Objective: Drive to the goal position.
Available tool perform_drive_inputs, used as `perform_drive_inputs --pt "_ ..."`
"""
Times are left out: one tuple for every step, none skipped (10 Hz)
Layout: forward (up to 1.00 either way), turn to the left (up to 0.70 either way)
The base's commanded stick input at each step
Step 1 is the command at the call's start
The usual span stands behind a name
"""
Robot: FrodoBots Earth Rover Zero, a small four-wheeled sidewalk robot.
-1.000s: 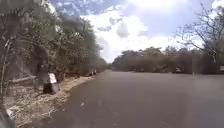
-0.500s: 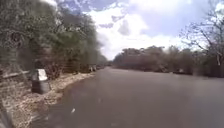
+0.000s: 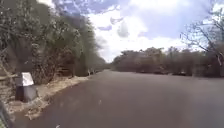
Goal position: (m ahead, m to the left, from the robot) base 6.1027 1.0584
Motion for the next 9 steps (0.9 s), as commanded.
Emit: perform_drive_inputs --pt "0.7 0.0" --pt "0.7 0.0" --pt "0.7 0.0" --pt "0.7 0.0" --pt "0.7 0.0" --pt "0.7 0.0" --pt "0.7 0.0" --pt "0.7 0.0" --pt "0.7 0.0"
